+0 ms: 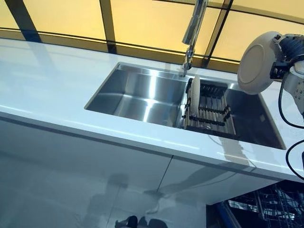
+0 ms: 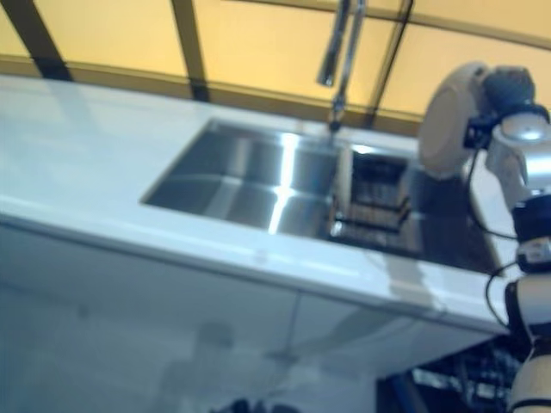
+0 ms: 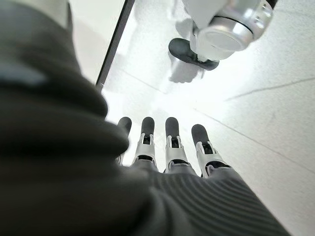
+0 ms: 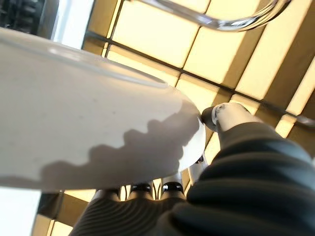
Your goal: Take plates into dishwasher
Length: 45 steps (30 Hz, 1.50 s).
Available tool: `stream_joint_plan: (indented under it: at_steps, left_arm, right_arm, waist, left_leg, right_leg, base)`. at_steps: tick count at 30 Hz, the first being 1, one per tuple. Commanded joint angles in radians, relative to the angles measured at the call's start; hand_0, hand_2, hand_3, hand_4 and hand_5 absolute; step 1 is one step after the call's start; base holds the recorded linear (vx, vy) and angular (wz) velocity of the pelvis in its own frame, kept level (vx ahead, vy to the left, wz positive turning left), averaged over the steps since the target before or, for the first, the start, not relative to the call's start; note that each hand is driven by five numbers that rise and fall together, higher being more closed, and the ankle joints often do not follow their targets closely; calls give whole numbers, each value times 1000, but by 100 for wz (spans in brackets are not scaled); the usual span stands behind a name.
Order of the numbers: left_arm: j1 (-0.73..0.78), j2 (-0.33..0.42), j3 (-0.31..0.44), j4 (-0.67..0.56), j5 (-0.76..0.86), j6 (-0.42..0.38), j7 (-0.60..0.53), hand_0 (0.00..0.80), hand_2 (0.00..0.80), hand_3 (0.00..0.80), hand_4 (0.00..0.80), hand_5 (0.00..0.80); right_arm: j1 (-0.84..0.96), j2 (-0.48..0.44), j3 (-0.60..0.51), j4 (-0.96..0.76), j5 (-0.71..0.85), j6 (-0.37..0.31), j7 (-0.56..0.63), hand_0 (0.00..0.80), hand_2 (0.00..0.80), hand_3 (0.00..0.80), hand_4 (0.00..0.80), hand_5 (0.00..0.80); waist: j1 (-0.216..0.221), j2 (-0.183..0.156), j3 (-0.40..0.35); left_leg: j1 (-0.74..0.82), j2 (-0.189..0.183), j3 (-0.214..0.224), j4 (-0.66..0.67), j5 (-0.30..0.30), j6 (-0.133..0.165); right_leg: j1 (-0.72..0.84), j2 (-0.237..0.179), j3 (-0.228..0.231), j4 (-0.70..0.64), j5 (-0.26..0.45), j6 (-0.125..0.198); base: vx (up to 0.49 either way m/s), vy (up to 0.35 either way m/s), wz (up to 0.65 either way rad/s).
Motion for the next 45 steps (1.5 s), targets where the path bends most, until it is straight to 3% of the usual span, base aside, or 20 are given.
stream_joint_plan:
  at_steps: [1, 15, 20, 22, 23, 24, 25, 29, 30, 32, 34, 38, 45]
  left_arm:
    - [-26, 38, -20, 13, 41, -3, 15, 0, 0, 0, 0, 0]
    - [-73, 40, -28, 33, 30, -10, 24, 0, 0, 0, 0, 0]
    - [-91, 66, -23, 17, 47, -13, 14, 0, 0, 0, 0, 0]
    - [-104, 85, -30, 7, 87, -2, -15, 0, 0, 0, 0, 0]
    - [-103, 93, -39, -9, 94, 8, -31, 0, 0, 0, 0, 0]
    - [-99, 94, -38, -23, 90, 12, -30, 0, 0, 0, 0, 0]
    - [-96, 96, -40, -32, 73, 14, -24, 0, 0, 0, 0, 0]
    - [-94, 110, -35, -54, 29, 28, -20, 0, 0, 0, 0, 0]
    - [-101, 114, -27, -40, 9, 26, -12, 0, 0, 0, 0, 0]
    - [-104, 114, 0, -10, -25, 20, 2, 0, 0, 0, 0, 0]
    - [-105, 110, 17, 4, -33, 12, 5, 0, 0, 0, 0, 0]
    - [-97, 73, 20, 6, 7, 8, 3, 0, 0, 0, 0, 0]
    - [-96, 51, -5, 33, 15, -29, -9, 0, 0, 0, 0, 0]
  right_arm:
    - [-16, -112, 39, -50, -34, -24, 24, 800, 800, 800, 800, 800]
    - [-51, -198, 79, -28, -51, -16, 123, 800, 800, 800, 800, 800]
    - [0, -243, 35, -44, -33, -24, 103, 800, 800, 800, 800, 800]
    - [53, -255, -10, -60, -22, -24, 84, 800, 800, 800, 800, 800]
    - [86, -252, -49, -77, -20, -20, 70, 800, 800, 800, 800, 800]
    - [97, -248, -67, -82, -11, -25, 67, 800, 800, 800, 800, 800]
    - [109, -241, -84, -88, -5, -31, 64, 800, 800, 800, 800, 800]
    - [149, -243, -135, -134, -2, -22, 96, 800, 800, 800, 800, 800]
    - [167, -257, -142, -125, 2, -50, 120, 800, 800, 800, 800, 800]
    - [172, -253, -143, -98, -2, -105, 151, 800, 800, 800, 800, 800]
    - [160, -248, -132, -83, -7, -117, 151, 800, 800, 800, 800, 800]
    - [165, -295, -132, -65, -3, -87, 184, 800, 800, 800, 800, 800]
    - [250, -342, -192, -85, -19, -54, 229, 800, 800, 800, 800, 800]
  waist:
    - [-8, -17, -41]
    - [-70, -39, -55]
    - [-89, -40, -32]
    - [-99, -32, -17]
    - [-101, -22, -8]
    - [-103, -13, -4]
    - [-107, -5, -2]
    - [-122, 23, -12]
    - [-121, 9, -23]
    - [-97, -18, -39]
    - [-96, -26, -42]
    - [-107, -34, -70]
    - [-142, -27, -88]
  left_leg:
    - [71, 2, 63, -3, -143, 19]
    - [146, 5, 130, -1, -180, 56]
    - [122, -3, 154, 94, -234, 84]
    - [102, -16, 157, 128, -249, 96]
    - [102, -24, 180, 118, -241, 93]
    - [104, -27, 188, 101, -235, 93]
    - [105, -26, 194, 86, -226, 96]
    - [84, -11, 192, 38, -197, 104]
    - [41, -22, 191, 55, -198, 104]
    - [5, -19, 234, 83, -195, 83]
    - [4, -17, 237, 75, -190, 71]
    - [29, -9, 242, -3, -152, 42]
    - [42, -9, 237, -3, -159, 32]
  right_leg:
    - [72, -11, -12, 3, -101, 34]
    - [91, -2, 88, 3, -84, 40]
    - [70, -16, 108, 47, -81, 52]
    - [47, -32, 127, 50, -39, 71]
    - [23, -53, 118, 3, 59, 98]
    - [-6, -59, 121, 3, 96, 109]
    - [-33, -56, 128, 29, 99, 109]
    - [-90, -16, 113, 323, -26, 69]
    - [-57, 12, 104, 322, -95, 43]
    - [9, 18, 33, 166, -118, 31]
    - [22, 34, 60, 107, -124, 34]
    - [38, 59, 65, 25, -114, 29]
    - [41, 65, 74, 6, -111, 18]
  base:
    - [-65, 40, -14]
    - [-28, 55, -22]
    - [-34, 85, -18]
    - [-111, 147, -17]
    - [-186, 162, -26]
    - [-221, 167, -42]
    - [-188, 98, -56]
    - [-161, -4, -68]
    - [-186, -177, -36]
    - [-189, -199, -50]
    - [-88, -110, -67]
    - [-63, -137, -35]
    - [-23, -34, 0]
